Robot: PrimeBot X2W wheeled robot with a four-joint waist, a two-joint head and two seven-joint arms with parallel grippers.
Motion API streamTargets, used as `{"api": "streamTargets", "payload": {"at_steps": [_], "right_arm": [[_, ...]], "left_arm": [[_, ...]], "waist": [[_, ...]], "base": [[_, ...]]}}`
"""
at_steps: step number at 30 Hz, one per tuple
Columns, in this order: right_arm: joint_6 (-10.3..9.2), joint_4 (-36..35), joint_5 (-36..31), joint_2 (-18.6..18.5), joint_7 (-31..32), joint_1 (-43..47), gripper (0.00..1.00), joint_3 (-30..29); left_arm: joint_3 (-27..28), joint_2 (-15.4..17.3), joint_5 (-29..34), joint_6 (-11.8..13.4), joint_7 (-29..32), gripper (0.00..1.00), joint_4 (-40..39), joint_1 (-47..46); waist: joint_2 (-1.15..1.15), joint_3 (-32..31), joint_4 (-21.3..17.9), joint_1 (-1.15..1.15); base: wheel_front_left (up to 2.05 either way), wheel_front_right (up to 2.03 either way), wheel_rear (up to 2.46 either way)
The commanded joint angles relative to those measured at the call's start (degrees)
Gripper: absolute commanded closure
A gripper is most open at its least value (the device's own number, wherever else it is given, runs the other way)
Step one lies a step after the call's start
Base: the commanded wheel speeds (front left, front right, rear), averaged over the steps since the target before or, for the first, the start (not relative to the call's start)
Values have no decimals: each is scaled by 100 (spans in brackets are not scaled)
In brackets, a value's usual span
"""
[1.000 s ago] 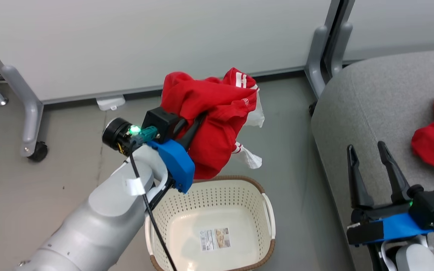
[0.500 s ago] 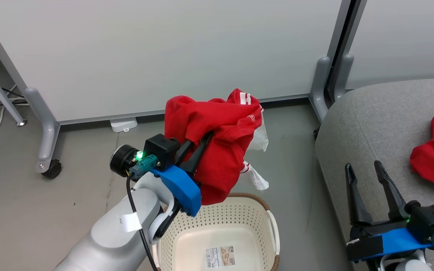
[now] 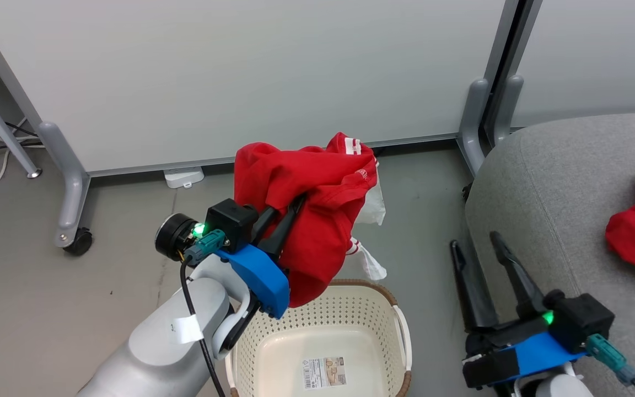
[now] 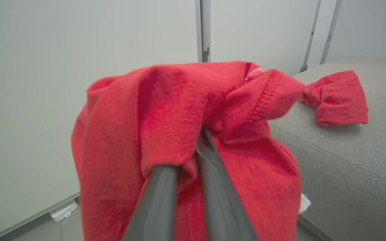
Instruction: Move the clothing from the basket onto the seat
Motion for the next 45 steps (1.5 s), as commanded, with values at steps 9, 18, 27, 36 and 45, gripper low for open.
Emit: {"api": "streamTargets", "payload": {"at_steps": [9, 18, 27, 36, 45], "right_arm": [[0, 393, 256, -2, -22, -710, 0, 1180], [0, 1341, 432, -14, -22, -1531, 0, 1666], [0, 2118, 615, -2, -22, -2080, 0, 1903], [0, 2144, 875, -1, -22, -2253, 100, 2097], [0, 2123, 914, 0, -22, -2199, 100, 2109]], "left_arm": [[-64, -100, 119, -52, -28, 100, 1, -253], [-170, -332, 243, -128, -28, 100, 45, -462], [-198, -549, 384, -208, -29, 100, 62, -559], [-161, -628, 460, -284, -29, 100, 133, -550], [-113, -662, 523, -347, -29, 100, 233, -546]], "waist": [[0, 178, 116, 0], [0, 394, 356, 0], [0, 525, 525, 0], [0, 576, 555, 0], [0, 543, 539, 0]], "base": [[0, 0, 0], [0, 0, 0], [0, 0, 0], [0, 0, 0], [0, 0, 0]]}}
